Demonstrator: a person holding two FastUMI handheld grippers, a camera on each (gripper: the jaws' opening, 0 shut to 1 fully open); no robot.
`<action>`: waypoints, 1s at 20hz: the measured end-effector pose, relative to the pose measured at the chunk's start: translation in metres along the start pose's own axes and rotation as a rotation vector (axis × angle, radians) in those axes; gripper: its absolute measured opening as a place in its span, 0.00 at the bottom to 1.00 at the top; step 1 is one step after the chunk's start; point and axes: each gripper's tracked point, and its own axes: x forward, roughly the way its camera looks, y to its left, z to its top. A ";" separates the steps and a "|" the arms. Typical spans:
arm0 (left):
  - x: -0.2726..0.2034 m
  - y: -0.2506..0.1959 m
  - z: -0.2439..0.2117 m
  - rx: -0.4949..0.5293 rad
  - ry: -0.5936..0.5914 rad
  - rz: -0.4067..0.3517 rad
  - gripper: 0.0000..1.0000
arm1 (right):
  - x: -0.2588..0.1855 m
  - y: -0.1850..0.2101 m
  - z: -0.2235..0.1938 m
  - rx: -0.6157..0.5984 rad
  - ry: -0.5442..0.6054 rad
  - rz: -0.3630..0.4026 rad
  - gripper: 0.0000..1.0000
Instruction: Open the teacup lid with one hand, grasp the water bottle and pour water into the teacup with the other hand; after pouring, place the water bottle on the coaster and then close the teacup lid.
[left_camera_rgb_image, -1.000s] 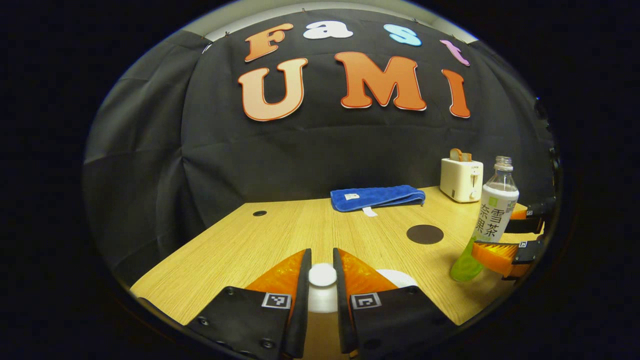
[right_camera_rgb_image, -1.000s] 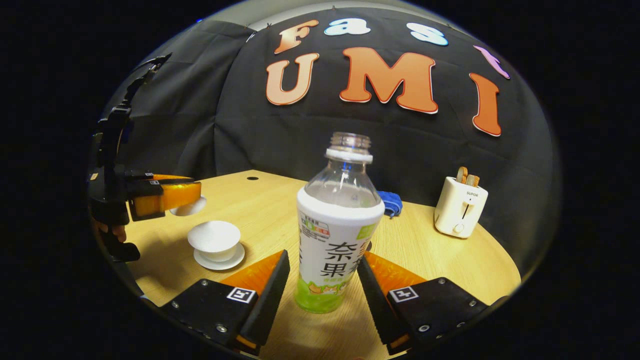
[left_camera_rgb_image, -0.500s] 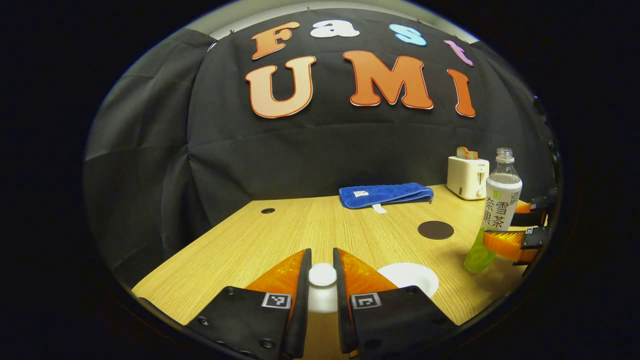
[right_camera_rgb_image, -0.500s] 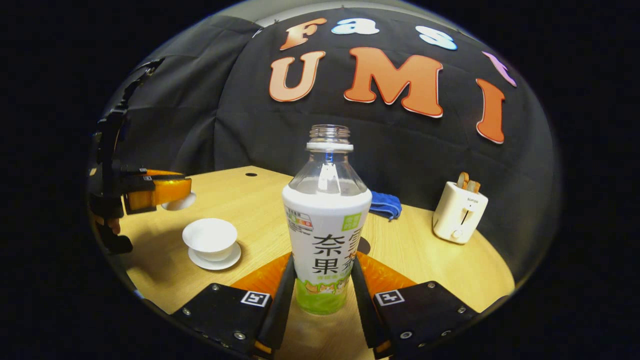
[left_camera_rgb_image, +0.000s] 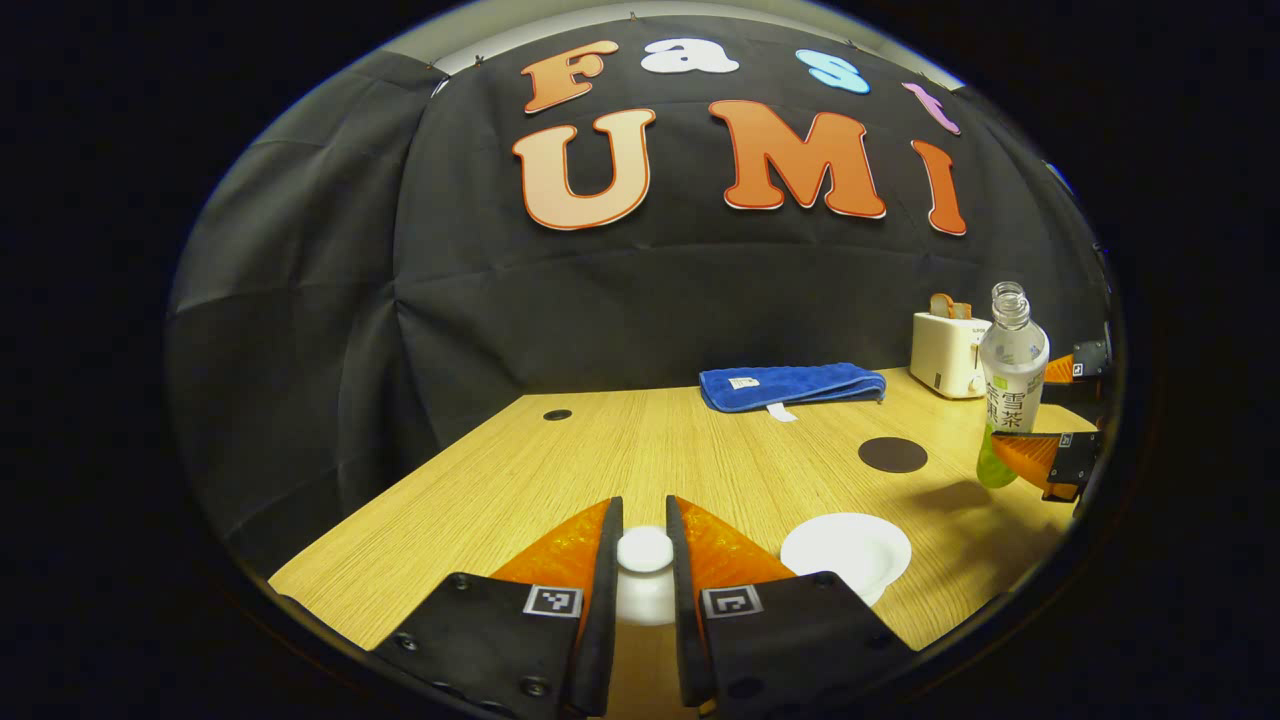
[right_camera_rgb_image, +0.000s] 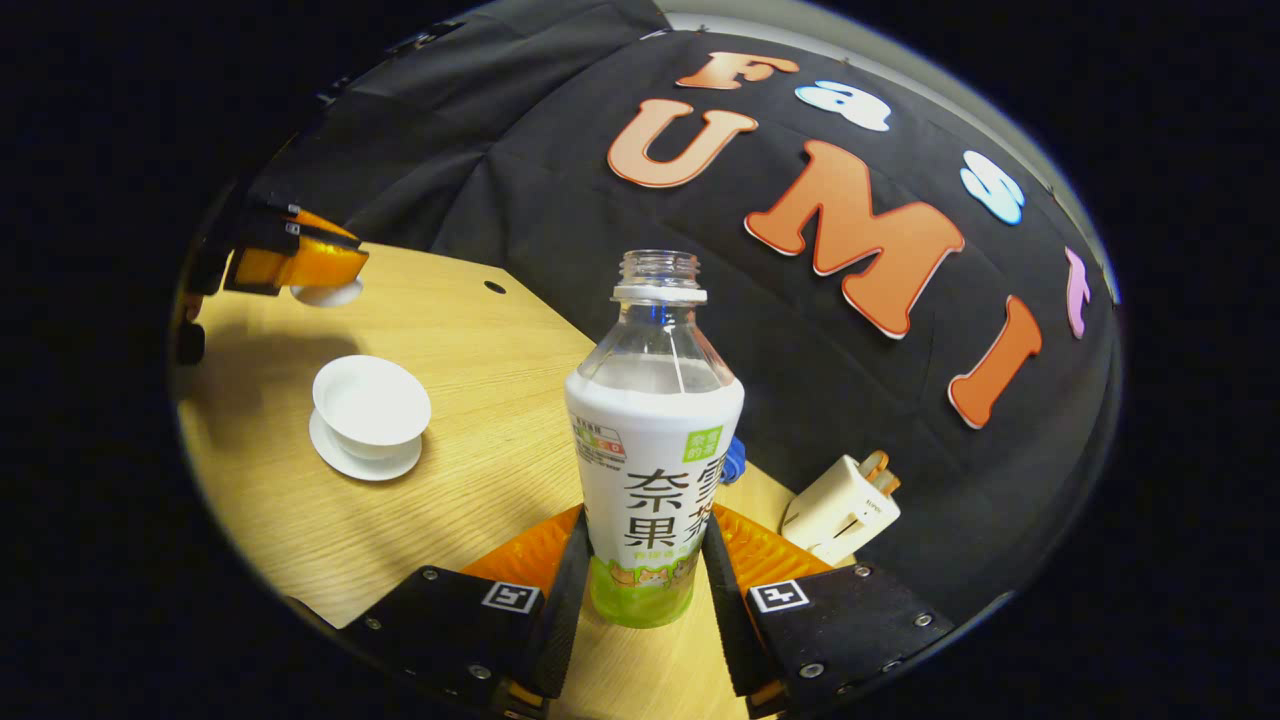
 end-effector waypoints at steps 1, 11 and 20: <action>0.001 0.005 0.000 -0.002 -0.002 0.009 0.29 | -0.001 0.000 0.001 -0.057 -0.006 -0.006 0.62; -0.008 0.043 -0.015 -0.025 0.007 0.056 0.29 | 0.014 0.007 0.012 -0.425 -0.021 -0.038 0.61; -0.013 0.060 -0.022 -0.042 0.009 0.064 0.28 | 0.016 -0.022 0.033 -0.740 -0.070 -0.150 0.61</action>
